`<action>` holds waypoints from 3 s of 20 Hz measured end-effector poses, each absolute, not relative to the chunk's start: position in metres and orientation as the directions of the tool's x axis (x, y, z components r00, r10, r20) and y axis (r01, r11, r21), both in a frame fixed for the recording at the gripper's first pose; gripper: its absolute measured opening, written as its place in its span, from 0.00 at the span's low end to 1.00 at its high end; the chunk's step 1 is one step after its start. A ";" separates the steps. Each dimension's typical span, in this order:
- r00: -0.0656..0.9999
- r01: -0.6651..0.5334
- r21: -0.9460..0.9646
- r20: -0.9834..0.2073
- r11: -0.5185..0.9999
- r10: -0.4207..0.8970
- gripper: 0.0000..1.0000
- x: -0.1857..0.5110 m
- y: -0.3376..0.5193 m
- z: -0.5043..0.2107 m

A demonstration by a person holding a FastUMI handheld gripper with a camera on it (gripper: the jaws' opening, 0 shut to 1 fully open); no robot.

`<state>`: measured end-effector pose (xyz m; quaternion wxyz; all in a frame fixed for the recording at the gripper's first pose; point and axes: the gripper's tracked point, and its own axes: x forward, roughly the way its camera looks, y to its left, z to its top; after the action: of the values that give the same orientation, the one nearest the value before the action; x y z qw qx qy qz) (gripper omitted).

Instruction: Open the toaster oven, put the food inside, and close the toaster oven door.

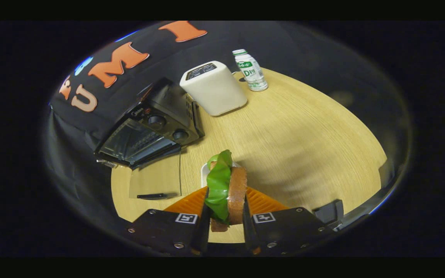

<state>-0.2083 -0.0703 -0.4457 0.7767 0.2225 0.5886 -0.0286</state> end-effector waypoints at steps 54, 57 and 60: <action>0.692 0.491 0.669 -0.689 0.558 0.217 0.61 -0.019 0.179 -0.479; 0.608 0.510 0.623 -0.749 0.593 0.265 0.79 -0.043 0.183 -0.478; 0.531 0.497 0.603 -0.780 0.624 0.331 0.97 -0.069 0.183 -0.476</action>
<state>-0.0693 0.1829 -0.4760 0.7620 0.4301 0.4810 -0.0543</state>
